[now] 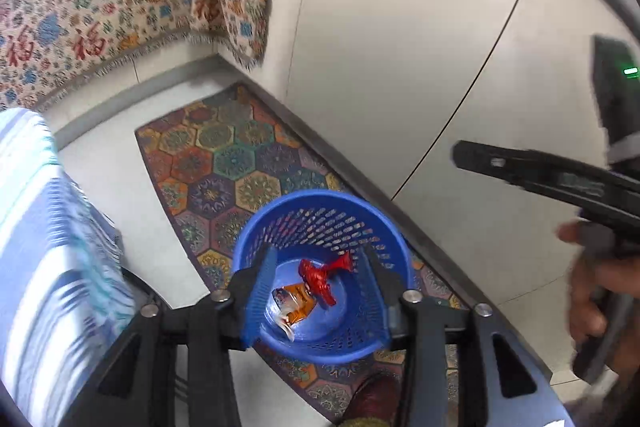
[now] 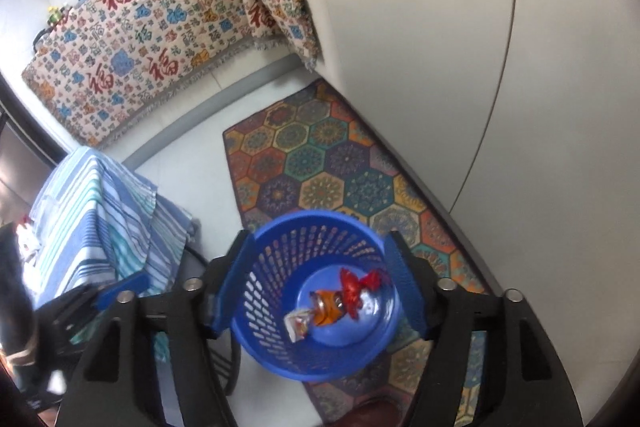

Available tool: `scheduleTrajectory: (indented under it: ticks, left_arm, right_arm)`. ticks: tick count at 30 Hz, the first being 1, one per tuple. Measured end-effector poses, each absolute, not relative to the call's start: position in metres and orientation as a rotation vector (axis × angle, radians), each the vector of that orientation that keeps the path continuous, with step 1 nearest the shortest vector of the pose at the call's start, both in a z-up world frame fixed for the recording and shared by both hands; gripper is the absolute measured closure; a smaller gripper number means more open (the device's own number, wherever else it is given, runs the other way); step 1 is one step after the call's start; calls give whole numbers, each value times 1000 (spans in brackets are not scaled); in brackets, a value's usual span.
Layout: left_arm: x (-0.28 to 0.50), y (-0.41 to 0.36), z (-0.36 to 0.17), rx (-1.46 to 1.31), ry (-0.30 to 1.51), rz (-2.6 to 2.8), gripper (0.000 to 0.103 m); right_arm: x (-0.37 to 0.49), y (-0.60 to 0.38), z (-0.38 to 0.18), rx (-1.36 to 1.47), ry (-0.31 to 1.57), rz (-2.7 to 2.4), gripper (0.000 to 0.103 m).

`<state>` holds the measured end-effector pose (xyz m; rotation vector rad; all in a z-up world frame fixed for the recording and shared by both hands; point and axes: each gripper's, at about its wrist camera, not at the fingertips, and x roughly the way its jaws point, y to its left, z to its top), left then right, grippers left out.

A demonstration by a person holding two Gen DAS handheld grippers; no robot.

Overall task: Collect trash
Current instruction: 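Carry the paper cup and red bag to the blue wastebasket and release both, then move both tools back over the table toward the orange wrappers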

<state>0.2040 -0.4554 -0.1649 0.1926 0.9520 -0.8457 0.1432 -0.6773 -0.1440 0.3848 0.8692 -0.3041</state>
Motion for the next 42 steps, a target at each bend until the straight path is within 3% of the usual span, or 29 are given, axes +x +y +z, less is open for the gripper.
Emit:
scheduleTrajectory:
  ticks: [2, 9, 16, 23, 29, 33, 36, 42]
  left_arm:
    - [193, -433, -144, 185, 913, -836, 48]
    - [154, -322, -97, 198, 836, -725, 38]
    - [149, -192, -119, 166, 899, -442, 38]
    - [159, -98, -135, 160, 898, -218, 38]
    - [179, -52, -151, 131, 926, -118, 36]
    - [183, -33, -151, 78, 927, -116, 25]
    - [186, -25, -155, 52, 935, -102, 9]
    - [191, -17, -149, 38, 936, -120, 8]
  right_arm:
    - [142, -668, -133, 339, 831, -333, 20]
    - [142, -611, -95, 229, 710, -288, 14]
    - [158, -498, -83, 112, 699, -55, 10]
    - [169, -360, -117, -38, 818, 233, 10]
    - [182, -297, -153, -120, 903, 286, 11]
    - [188, -275, -161, -140, 918, 285, 11]
    - [195, -265, -165, -150, 928, 277, 10]
    - [196, -256, -172, -162, 935, 284, 9]
